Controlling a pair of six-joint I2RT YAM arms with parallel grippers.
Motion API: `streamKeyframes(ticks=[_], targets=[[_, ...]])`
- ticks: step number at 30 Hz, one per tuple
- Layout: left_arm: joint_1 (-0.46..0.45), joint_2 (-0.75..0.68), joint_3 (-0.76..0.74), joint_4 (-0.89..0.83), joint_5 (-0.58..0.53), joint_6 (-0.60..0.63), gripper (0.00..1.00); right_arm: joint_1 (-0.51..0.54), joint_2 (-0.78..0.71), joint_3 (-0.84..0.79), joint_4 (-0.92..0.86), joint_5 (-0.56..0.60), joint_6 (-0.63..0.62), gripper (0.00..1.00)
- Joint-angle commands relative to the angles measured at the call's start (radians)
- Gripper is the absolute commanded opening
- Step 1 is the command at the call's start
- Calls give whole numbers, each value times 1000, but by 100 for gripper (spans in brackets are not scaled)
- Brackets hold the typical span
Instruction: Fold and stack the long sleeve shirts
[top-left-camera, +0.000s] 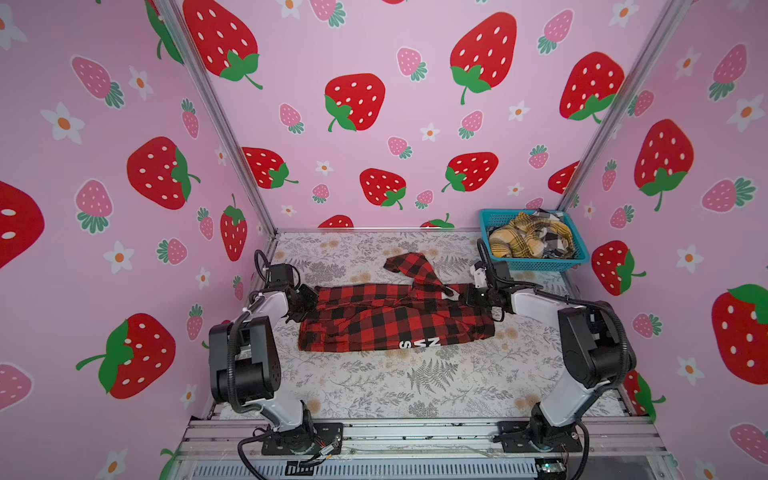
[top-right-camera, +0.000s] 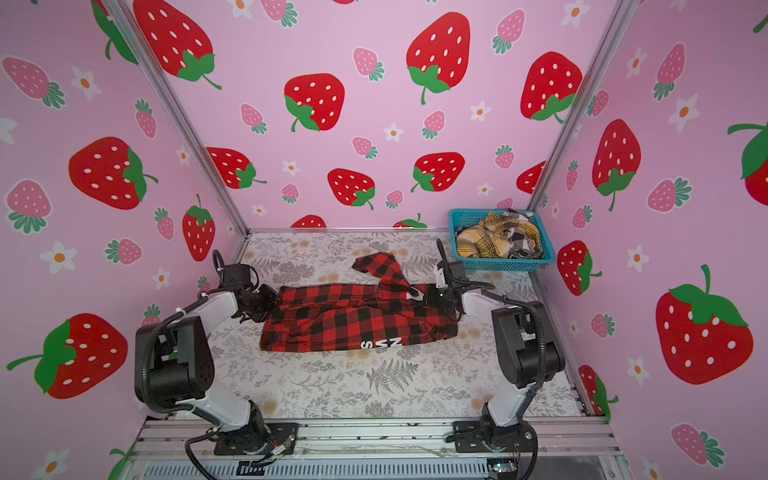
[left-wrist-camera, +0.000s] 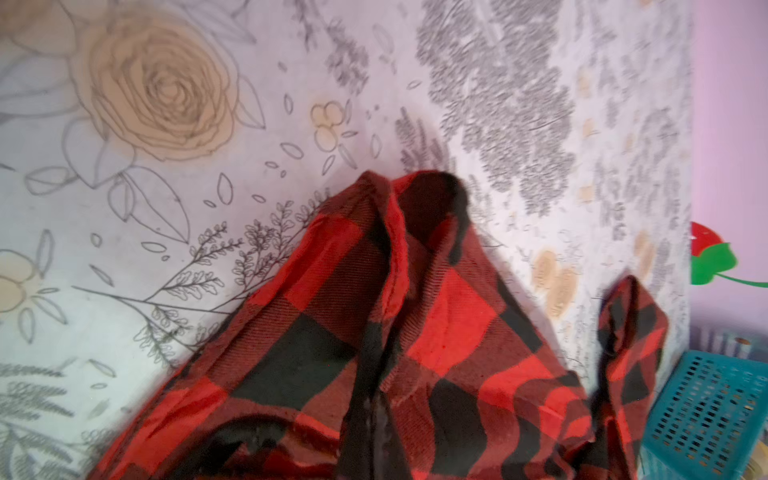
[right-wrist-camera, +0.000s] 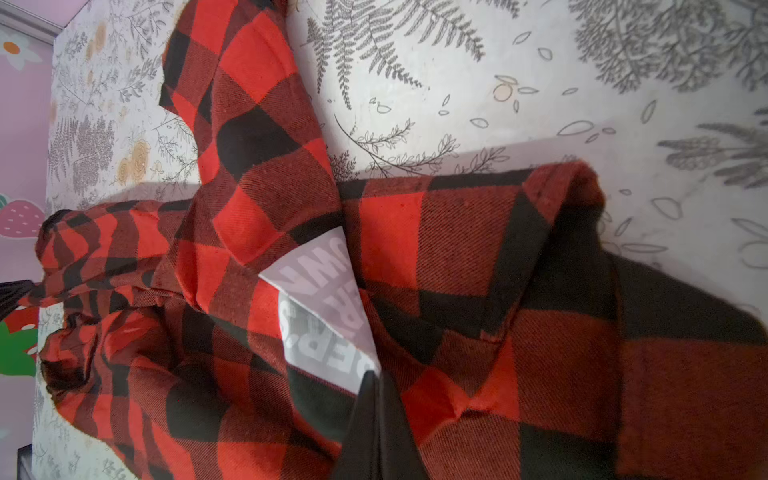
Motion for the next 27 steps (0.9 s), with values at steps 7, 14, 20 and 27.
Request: streamKeyframes(ticks=[7, 14, 20, 27], targets=[[13, -15, -13, -114, -107, 18, 0, -21, -10, 48, -24, 60, 14, 0], [22, 88, -36, -135, -168, 27, 0, -23, -1, 15, -13, 65, 26, 0], [19, 93, -40, -169, -157, 2, 37, -17, 48, 25, -12, 15, 17, 19], [19, -49, 137, -363, -249, 39, 42, 20, -35, 148, -184, 78, -64, 62]])
